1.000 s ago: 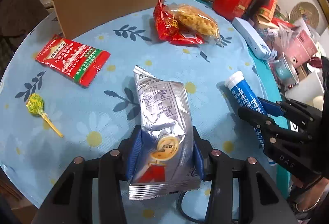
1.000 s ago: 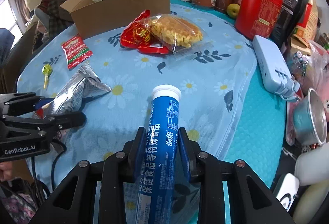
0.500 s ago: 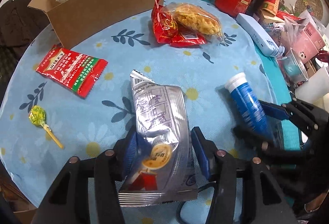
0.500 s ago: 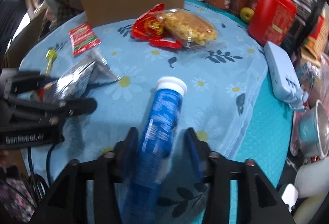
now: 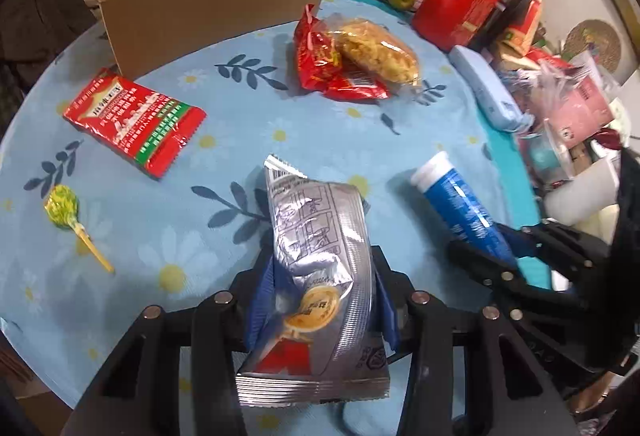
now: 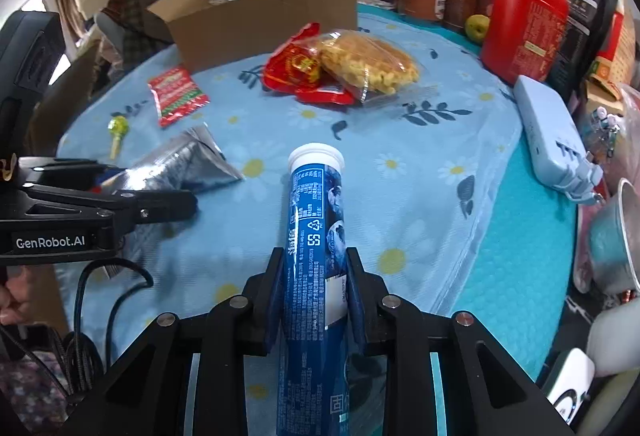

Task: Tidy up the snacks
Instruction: 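Lift the silver bag and blue tube off the table with both grippers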

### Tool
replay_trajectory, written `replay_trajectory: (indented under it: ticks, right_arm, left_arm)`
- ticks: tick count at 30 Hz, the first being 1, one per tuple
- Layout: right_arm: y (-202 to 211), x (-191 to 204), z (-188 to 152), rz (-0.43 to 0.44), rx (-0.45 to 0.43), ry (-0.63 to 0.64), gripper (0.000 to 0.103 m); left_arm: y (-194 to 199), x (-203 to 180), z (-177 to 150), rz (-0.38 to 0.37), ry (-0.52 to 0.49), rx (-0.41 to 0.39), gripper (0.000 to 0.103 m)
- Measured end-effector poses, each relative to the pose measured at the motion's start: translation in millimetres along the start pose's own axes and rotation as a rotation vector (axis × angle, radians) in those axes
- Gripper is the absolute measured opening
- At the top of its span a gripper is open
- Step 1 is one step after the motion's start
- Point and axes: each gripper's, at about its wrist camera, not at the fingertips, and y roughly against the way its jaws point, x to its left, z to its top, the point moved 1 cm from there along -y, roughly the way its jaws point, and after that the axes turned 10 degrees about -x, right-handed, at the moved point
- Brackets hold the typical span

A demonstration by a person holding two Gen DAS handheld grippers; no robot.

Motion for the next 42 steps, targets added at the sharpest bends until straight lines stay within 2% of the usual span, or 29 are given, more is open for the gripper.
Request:
replay_trajectory:
  ticks: [5, 14, 18, 23, 29, 42]
  right_arm:
    - [6.8, 4.9, 4.1, 0.049, -0.015, -0.028, 0.028]
    - [6.8, 15.8, 3.0, 0.027, -0.002, -0.001, 0.028]
    - [0.7, 15.7, 0.3, 0.020, 0.025, -0.023, 0.028]
    - [-0.3, 17.4, -0.7, 0.000, 0.027, -0.015, 0.028]
    - [5.9, 20.9, 8.7, -0.002, -0.002, 0.002, 0.028]
    - [25.3, 39.9, 57.3, 0.064, -0.131, 0.068, 0.028]
  left_arm:
    - [10.1, -0.6, 2.1, -0.014, 0.005, -0.028, 0.043]
    - [-1.8, 6.7, -9.8, -0.012, 0.005, 0.034, 0.043]
    - [-4.1, 4.3, -10.9, -0.012, -0.021, 0.015, 0.043]
    - [2.8, 0.3, -11.6, 0.019, -0.059, -0.062, 0.039]
    - [15.5, -1.5, -2.9, -0.012, -0.071, -0.109, 0.039]
    - [57.8, 2.4, 32.9, -0.019, -0.072, -0.253, 0.039]
